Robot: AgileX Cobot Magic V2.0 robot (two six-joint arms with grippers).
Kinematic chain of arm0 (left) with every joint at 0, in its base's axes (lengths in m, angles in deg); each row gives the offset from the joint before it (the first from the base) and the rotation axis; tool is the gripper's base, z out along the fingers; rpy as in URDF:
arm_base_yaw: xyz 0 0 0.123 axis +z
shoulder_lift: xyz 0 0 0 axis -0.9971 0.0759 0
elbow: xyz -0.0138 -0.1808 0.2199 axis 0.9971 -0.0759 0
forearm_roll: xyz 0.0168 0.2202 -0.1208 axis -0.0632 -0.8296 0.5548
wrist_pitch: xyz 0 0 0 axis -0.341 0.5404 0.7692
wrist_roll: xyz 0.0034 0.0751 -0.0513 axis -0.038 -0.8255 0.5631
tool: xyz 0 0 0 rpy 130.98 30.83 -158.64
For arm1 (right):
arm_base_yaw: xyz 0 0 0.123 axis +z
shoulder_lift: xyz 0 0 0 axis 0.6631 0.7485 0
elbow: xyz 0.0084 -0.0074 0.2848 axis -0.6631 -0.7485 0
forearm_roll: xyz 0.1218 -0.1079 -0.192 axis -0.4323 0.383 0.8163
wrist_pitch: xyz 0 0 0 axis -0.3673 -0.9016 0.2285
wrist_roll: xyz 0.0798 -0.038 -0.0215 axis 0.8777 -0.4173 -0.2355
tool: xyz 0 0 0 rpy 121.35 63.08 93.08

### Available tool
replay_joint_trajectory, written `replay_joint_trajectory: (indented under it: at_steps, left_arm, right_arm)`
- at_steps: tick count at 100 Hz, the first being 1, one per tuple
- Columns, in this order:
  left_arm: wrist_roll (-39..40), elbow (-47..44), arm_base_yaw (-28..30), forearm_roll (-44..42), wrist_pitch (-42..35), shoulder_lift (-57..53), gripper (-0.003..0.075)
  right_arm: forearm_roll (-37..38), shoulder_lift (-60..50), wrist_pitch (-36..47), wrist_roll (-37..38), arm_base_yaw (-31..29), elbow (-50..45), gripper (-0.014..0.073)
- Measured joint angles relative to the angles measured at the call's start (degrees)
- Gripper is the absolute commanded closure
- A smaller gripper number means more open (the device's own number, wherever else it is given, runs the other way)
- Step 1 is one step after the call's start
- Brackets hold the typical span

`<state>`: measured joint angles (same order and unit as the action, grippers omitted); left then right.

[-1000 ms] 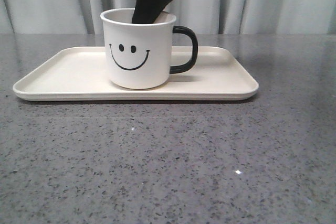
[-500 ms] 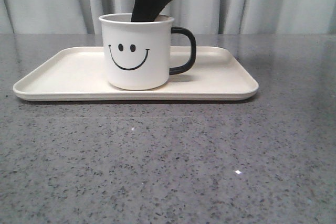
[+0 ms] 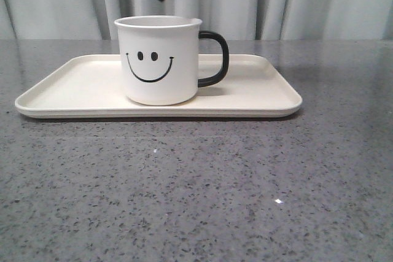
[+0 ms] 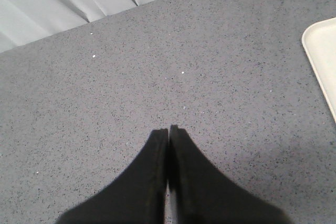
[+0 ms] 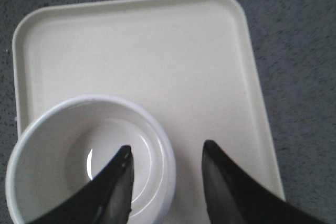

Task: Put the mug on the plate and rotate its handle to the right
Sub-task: 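Open the right gripper and lift it up out of the mug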

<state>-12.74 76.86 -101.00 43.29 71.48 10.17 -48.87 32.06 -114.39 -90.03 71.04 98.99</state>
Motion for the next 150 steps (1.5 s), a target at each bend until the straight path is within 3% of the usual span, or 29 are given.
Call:
replay_joint_trajectory:
  at_steps: [23, 53, 83, 112, 150]
  left_arm:
    - [0.0, 0.0, 0.0, 0.0, 0.0, 0.0, 0.074]
    - [0.0, 0.0, 0.0, 0.0, 0.0, 0.0, 0.074]
    - [0.1, 0.0, 0.0, 0.0, 0.0, 0.0, 0.074]
    - [0.2, 0.0, 0.0, 0.0, 0.0, 0.0, 0.074]
    - [0.64, 0.0, 0.0, 0.45, 0.0, 0.0, 0.074]
  right_arm:
    - [-0.56, -4.97, -0.37, 5.95, -2.61, 6.6, 0.0262]
    - [-7.29, -17.82, -0.34, 11.98, -16.67, 8.38, 0.0268]
    - [-11.88, -32.39, 0.08, 14.5, -30.41, 6.86, 0.045]
    - [-9.78, -47.55, 8.26, 14.7, -34.77, -9.45, 0.0721]
    - [-4.32, -71.64, 29.64, 15.73, -34.92, -43.39, 0.0714]
